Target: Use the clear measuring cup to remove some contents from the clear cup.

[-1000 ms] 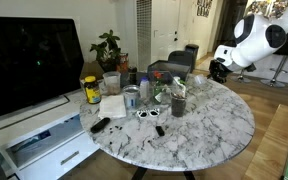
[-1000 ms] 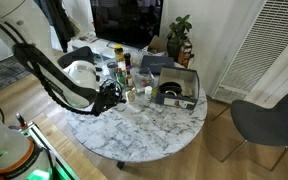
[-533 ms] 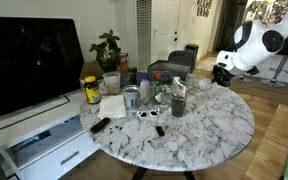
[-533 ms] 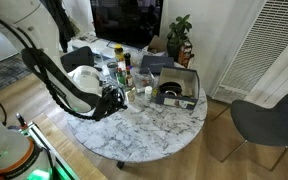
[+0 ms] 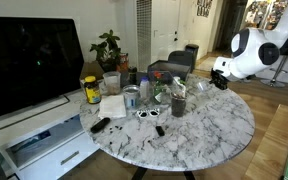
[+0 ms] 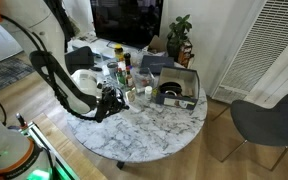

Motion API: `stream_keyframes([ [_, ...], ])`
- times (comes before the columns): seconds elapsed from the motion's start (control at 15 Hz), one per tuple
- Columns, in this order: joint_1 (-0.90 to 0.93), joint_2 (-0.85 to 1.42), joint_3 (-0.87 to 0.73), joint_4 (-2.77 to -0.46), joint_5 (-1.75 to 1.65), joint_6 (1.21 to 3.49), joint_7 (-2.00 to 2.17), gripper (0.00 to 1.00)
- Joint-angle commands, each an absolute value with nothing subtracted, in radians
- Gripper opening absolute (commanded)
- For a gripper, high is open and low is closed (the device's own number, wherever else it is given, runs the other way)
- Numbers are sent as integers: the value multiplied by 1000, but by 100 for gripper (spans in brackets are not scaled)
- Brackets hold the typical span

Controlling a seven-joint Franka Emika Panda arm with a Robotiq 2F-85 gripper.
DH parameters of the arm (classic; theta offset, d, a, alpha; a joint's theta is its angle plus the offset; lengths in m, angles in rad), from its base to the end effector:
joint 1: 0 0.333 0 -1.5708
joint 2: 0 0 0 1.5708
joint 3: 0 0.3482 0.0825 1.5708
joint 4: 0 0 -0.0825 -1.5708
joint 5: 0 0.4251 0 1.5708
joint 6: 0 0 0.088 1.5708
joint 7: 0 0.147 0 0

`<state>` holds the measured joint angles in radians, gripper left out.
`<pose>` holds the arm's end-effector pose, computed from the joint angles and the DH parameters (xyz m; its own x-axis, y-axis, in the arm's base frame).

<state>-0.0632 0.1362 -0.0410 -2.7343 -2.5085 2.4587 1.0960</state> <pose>0.3831 -0.0557 0.1213 0.4031 0.8887 -0.2187 0.6390 -0.1022 0.7624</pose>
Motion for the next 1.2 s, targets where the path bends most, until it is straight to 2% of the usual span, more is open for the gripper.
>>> stream_keyframes([
  [0.0, -67, 240, -5, -2748, -2492, 2286, 1148, 1],
  [0.53, -82, 450, 64, -2703, -2491, 2089, 1302, 1],
  [1.13, -76, 573, 103, -2641, -2492, 1908, 1470, 1],
])
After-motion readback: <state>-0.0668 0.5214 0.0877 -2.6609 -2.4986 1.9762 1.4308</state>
